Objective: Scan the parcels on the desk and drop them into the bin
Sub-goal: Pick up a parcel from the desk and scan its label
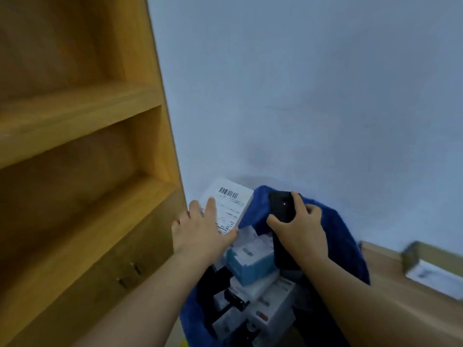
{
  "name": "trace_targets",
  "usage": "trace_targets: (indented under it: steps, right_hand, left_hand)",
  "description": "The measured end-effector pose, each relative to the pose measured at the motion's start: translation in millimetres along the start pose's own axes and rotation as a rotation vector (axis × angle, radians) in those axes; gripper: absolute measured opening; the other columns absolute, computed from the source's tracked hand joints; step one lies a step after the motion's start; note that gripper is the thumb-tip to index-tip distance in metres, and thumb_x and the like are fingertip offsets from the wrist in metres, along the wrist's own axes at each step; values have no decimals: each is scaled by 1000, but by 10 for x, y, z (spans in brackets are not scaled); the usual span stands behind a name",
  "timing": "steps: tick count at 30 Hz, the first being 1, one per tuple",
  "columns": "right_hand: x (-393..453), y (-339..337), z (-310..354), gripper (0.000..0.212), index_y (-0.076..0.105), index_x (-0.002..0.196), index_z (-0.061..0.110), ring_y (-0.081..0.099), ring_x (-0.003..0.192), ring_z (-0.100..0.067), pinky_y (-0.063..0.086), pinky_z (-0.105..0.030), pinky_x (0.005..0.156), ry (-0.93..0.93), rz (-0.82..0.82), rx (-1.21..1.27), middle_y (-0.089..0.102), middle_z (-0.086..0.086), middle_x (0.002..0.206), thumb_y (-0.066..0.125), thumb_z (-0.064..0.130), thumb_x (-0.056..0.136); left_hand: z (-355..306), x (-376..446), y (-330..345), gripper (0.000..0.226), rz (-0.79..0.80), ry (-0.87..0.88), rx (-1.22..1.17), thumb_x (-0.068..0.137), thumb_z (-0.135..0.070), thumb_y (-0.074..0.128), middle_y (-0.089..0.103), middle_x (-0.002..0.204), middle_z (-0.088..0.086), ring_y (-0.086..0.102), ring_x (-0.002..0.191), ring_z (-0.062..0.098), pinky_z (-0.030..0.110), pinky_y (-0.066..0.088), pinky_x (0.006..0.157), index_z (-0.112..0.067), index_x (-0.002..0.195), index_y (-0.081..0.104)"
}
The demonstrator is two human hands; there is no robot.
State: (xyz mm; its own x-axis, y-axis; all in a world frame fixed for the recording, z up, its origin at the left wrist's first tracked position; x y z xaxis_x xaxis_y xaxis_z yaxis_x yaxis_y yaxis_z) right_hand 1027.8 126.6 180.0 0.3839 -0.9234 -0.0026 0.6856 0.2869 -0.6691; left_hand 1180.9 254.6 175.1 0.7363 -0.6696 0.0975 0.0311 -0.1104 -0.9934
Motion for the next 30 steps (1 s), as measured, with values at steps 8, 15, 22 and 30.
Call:
trace_targets:
  steps: [8, 15, 22, 30]
  right_hand:
    - [41, -222, -563, 79, 29, 150, 42, 55, 116, -34, 43, -38, 81, 390, -307, -2, 34, -7, 143, 65, 49, 80]
    - [-366, 274, -1028, 88, 20, 156, 42, 53, 121, -31, 49, -39, 90, 659, -303, -17, 29, -4, 148, 62, 60, 80]
    - [-445, 754, -1436, 89, 17, 156, 43, 51, 121, -32, 45, -41, 89, 817, -190, -74, 27, -3, 146, 62, 63, 81]
    - [-335, 1286, -1812, 85, 19, 154, 42, 51, 114, -35, 48, -42, 89, 900, -81, -31, 27, -7, 145, 62, 55, 82]
  left_hand:
    - [-815, 478, 573, 98, 206, 428, -34, 79, -85, 33, 22, 146, 11, 36, 124, 31, 45, 36, 99, -26, 153, 9]
    - [-901, 174, 1380, 99, 471, 606, 24, 80, -83, 37, 12, 155, 13, 30, 133, 34, 45, 36, 104, -27, 155, 4]
    - [-884, 77, 1980, 91, 534, 660, 67, 88, -74, 35, 11, 157, 12, 23, 138, 31, 43, 35, 107, -20, 156, 5]
    - [-790, 162, 2448, 71, 450, 732, 304, 99, -61, 20, 20, 158, 10, 31, 138, 31, 57, 24, 110, -21, 157, 7]
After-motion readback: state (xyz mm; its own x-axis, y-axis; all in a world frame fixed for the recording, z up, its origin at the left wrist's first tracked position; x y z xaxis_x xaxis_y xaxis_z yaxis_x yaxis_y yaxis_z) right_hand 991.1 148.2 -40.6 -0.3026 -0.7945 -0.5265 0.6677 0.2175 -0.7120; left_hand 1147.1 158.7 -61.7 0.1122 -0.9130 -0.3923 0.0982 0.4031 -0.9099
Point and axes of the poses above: each hand's wrist, its own x-axis towards the middle knuckle, its own y-axis out of the palm, z = x × y, the point moved 1 cm from there along x, towards the middle knuckle
